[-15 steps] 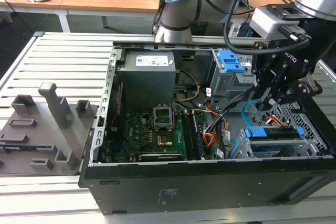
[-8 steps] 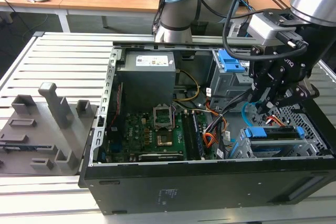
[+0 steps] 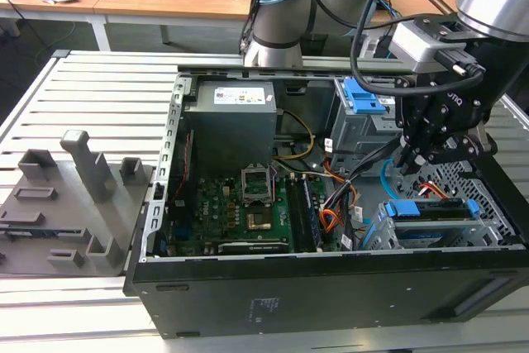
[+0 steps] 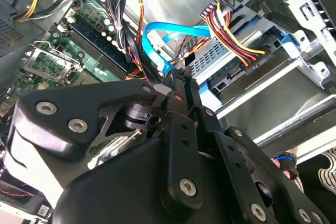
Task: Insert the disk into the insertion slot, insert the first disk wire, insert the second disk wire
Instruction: 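Insert the second disk wire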
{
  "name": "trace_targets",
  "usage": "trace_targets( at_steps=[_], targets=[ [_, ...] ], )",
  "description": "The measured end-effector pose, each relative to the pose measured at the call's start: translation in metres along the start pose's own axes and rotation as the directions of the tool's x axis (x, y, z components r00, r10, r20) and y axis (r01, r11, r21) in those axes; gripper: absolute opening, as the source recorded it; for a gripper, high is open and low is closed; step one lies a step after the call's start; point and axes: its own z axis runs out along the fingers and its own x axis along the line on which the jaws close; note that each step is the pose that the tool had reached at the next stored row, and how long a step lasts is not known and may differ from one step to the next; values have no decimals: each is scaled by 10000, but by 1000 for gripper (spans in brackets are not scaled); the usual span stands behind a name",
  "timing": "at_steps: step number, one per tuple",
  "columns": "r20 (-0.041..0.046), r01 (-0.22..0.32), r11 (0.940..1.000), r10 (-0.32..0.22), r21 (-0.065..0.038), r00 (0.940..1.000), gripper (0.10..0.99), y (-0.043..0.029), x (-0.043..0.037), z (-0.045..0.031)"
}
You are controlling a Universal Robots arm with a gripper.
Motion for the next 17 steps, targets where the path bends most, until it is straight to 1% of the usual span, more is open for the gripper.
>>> trace_targets(
  at_steps=[2, 3, 14, 17],
  targets=[
    [1, 0, 10000, 0, 0, 10000, 165, 0, 0, 0],
    [2, 0, 10000, 0, 0, 10000, 165, 4, 15, 2],
    [-1, 0, 10000, 0, -1, 10000, 165, 116, 439, 16],
    [12, -20, 10000, 20, -2, 10000, 165, 104, 450, 30]
  ],
)
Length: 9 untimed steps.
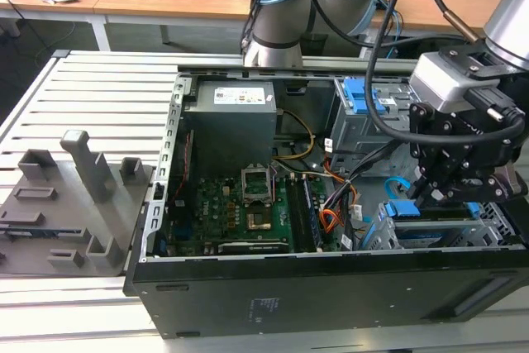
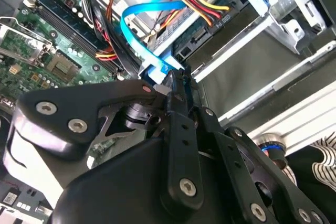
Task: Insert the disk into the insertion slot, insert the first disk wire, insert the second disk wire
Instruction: 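Insert the second disk wire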
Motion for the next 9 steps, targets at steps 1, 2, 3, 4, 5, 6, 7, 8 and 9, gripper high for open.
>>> trace_targets(
  at_steps=[1, 2, 3, 4, 5, 6, 7, 8, 9],
  targets=[
    [12, -14, 10000, 14, -1, 10000, 165, -6, 2, 6],
    [39, -28, 10000, 28, -2, 10000, 165, -22, 5, 16],
    [67, -51, 10000, 51, -1, 10000, 165, -37, 9, 26],
    [75, -76, 10000, 76, 0, 9999, 165, -44, 11, 28],
    [80, -126, 9999, 126, -1, 9999, 165, -56, 14, 28],
    [83, -195, 9998, 195, -2, 9998, 165, -71, 18, 27],
    [87, -238, 9997, 239, -2, 9997, 165, -81, 18, 28],
    [94, -320, 9995, 320, -3, 9994, 165, -93, 19, 28],
    [106, -516, 9987, 516, -6, 9986, 165, -96, 19, 30]
  ],
)
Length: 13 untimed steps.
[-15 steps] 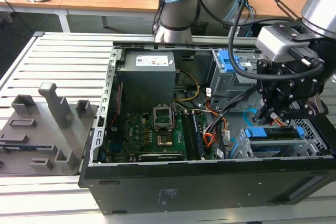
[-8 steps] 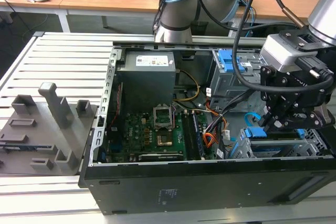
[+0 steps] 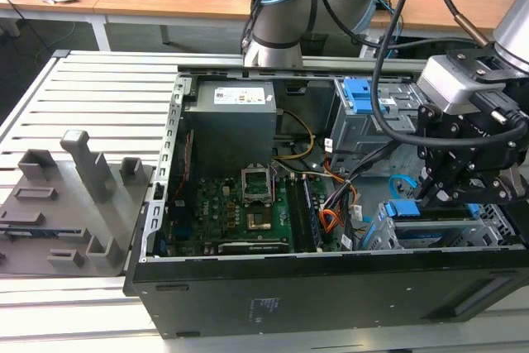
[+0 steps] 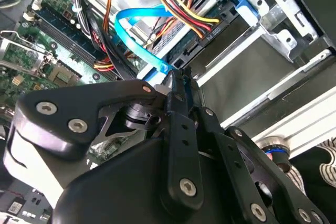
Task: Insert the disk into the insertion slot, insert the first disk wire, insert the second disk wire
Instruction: 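Insert the second disk wire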
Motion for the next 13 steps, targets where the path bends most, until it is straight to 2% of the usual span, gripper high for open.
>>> trace_targets(
  at_steps=[3, 5, 6, 8, 10, 11, 13],
  targets=[
    [54, -801, 9968, 801, -5, 9968, 165, -2, 0, 3],
    [98, -1416, 9899, 1416, -12, 9899, 165, -2, 0, 9],
    [154, -1693, 9856, 1693, -15, 9854, 165, -2, 1, 13],
    [249, -1951, 9808, 1951, -18, 9805, 165, -3, 0, 16],
    [304, -2568, 9665, 2568, -29, 9660, 165, -3, 0, 19],
    [309, -2638, 9646, 2637, -31, 9641, 165, -4, 0, 19],
    [310, -2639, 9646, 2638, -31, 9641, 165, -4, 0, 19]
  ],
)
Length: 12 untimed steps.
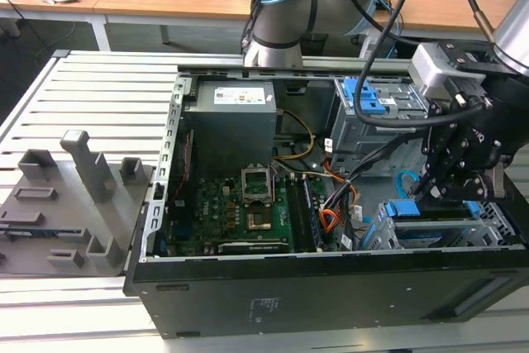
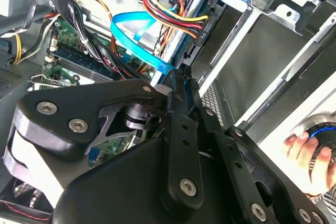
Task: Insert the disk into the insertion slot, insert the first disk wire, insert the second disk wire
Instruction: 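Insert the second disk wire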
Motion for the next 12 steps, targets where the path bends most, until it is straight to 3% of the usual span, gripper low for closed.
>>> trace_targets(
  at_steps=[5, 12],
  targets=[
    [1, 1, 10000, -1, -5, 10000, 165, -103, -17, 23],
    [-10, 133, 9999, -133, -6, 9999, 165, -162, -65, 36]
  ],
)
